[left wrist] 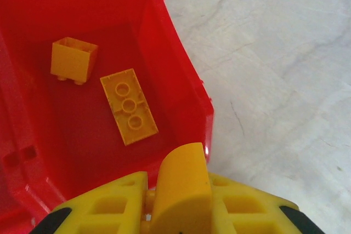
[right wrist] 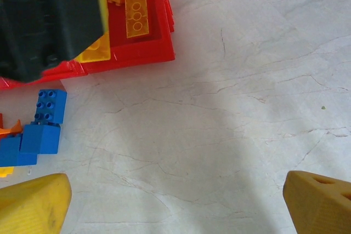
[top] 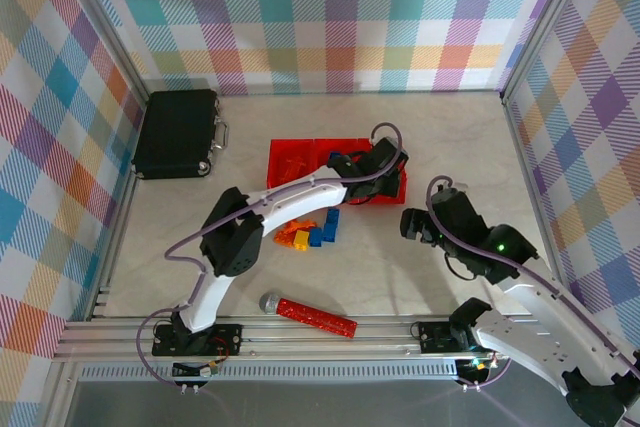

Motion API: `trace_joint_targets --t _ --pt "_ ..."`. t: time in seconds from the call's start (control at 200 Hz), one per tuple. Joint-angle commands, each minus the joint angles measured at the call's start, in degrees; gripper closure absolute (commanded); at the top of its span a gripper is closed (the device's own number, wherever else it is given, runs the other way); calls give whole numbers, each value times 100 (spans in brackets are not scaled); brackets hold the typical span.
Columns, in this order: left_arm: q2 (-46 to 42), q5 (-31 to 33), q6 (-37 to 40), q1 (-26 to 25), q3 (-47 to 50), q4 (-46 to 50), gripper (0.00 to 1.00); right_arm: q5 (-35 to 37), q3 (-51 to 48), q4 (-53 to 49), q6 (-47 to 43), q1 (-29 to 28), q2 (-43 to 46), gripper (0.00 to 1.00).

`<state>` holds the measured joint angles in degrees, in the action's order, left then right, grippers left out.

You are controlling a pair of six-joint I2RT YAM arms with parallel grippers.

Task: Sort the legos into containers by color
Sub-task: Place the lego in the container.

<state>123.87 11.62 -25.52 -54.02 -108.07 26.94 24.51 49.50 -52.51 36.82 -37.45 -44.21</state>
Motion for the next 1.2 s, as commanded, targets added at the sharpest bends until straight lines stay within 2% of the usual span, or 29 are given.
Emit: trace_joint_targets --t 0.0,0.255,0.33,0.58,0.645,0.695,0.725,0.845,1.025,1.045,1.08,1.195 --pt "265 381 195 89 -582 12 86 118 138 -332 -131 41 116 1" --pt "836 878 307 220 -1048 51 86 295 320 -613 -336 45 330 1" --pt "943 964 302 284 -1131 35 78 285 331 -605 -342 45 287 1" --pt "1370 985 436 418 -1646 101 71 -14 256 -521 -239 44 219 1" --pt "1399 990 513 427 -1676 16 64 -47 220 -506 -204 45 261 1" --pt "1396 990 593 426 -1709 -37 48 -92 201 -474 -203 45 280 1" --pt "1411 949 640 422 -1759 -21 44 -141 186 -446 -223 44 289 1" --pt "1381 921 867 430 -1986 119 35 -245 178 -332 -295 45 292 1" --pt "1012 715 1143 431 -1980 163 28 -361 220 -283 -282 45 194 1" --pt "936 619 1184 436 -1985 186 21 -410 209 -251 -287 44 178 1" --pt "805 463 1246 435 -1995 247 17 -473 180 -208 -285 45 154 1" --pt "158 288 1241 428 -1683 327 14 -660 114 50 -215 45 -9 1"
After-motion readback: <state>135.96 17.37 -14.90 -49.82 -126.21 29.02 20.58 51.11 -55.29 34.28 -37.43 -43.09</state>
